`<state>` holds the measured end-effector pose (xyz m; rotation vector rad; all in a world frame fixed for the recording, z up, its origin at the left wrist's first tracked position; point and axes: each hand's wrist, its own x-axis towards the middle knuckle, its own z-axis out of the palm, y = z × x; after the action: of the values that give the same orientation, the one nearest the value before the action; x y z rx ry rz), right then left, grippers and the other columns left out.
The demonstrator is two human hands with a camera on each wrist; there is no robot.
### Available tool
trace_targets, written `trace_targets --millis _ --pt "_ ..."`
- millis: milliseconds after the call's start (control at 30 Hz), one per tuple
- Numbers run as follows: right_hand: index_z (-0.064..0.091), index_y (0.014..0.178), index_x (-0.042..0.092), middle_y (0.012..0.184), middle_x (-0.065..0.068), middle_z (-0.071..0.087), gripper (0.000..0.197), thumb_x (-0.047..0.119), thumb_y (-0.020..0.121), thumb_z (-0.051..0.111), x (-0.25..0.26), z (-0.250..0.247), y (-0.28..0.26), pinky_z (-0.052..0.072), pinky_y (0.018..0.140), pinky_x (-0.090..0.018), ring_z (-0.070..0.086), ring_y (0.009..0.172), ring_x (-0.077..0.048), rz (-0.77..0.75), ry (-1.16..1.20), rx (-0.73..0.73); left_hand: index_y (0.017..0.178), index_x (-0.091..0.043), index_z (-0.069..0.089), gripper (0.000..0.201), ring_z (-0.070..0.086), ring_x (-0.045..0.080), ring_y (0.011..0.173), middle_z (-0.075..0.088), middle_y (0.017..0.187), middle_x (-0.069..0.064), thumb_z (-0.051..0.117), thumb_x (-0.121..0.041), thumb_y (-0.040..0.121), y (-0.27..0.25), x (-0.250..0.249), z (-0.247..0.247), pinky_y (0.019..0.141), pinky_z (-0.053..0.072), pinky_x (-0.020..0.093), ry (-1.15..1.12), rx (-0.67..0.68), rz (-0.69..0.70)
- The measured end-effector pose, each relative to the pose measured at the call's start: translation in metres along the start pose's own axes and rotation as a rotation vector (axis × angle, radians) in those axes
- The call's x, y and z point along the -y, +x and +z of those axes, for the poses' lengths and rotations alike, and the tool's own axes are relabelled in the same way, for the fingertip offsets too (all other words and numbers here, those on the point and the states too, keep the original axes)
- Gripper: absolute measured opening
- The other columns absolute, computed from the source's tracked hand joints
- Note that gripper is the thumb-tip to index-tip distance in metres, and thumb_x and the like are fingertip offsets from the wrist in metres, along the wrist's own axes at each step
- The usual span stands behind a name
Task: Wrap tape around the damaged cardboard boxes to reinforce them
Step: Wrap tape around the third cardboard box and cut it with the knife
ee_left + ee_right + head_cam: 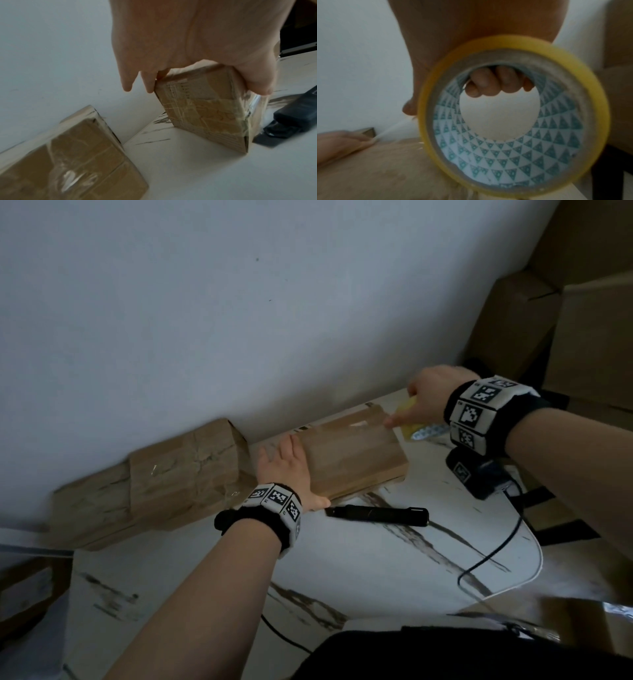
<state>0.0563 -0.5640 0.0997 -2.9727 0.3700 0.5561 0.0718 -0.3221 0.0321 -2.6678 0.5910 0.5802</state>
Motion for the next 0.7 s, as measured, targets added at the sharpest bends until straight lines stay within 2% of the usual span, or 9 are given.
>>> trace_targets --millis 167,333,533,700 --pt "0.059 0.070 0.014 0.067 -0.003 0.059 0.063 0.076 0.063 0.063 -0.002 0.014 0.008 0.039 0.055 -0.025 0.055 0.064 -0.019 0.046 0.070 0.039 0.147 0.000 -0.010 0.134 0.007 0.027 0.146 -0.004 0.157 0.014 0.057 -0.081 0.064 -0.001 0.001 0.000 0.117 0.004 0.048 -0.002 0.013 -0.001" --pt "0.064 0.082 0.012 0.075 -0.003 0.063 0.067 0.076 0.061 0.066 -0.005 0.023 0.023 0.041 0.058 -0.026 0.058 0.070 -0.020 0.058 0.114 0.111 0.147 0.000 -0.011 0.134 0.007 0.027 0.146 -0.008 0.157 0.014 0.057 -0.081 0.064 0.000 0.000 -0.001 0.118 0.003 0.049 -0.006 0.027 -0.007" --pt "0.066 0.085 0.007 0.078 -0.006 0.061 0.066 0.071 0.068 0.064 -0.007 0.034 0.034 0.032 0.048 -0.023 0.052 0.065 -0.018 0.066 0.142 0.204 0.146 -0.001 -0.013 0.135 0.007 0.027 0.145 -0.008 0.156 0.013 0.055 -0.082 0.063 0.002 0.000 0.000 0.117 0.003 0.048 0.000 0.038 -0.018" --pt "0.067 0.085 0.006 0.080 -0.008 0.063 0.067 0.071 0.068 0.064 -0.009 0.037 0.038 0.032 0.048 -0.022 0.055 0.070 -0.021 0.048 0.149 0.210 0.146 0.002 -0.013 0.137 -0.003 0.032 0.146 -0.010 0.156 0.018 0.057 -0.082 0.062 0.001 -0.004 -0.008 0.118 0.002 0.049 -0.015 0.068 -0.028"
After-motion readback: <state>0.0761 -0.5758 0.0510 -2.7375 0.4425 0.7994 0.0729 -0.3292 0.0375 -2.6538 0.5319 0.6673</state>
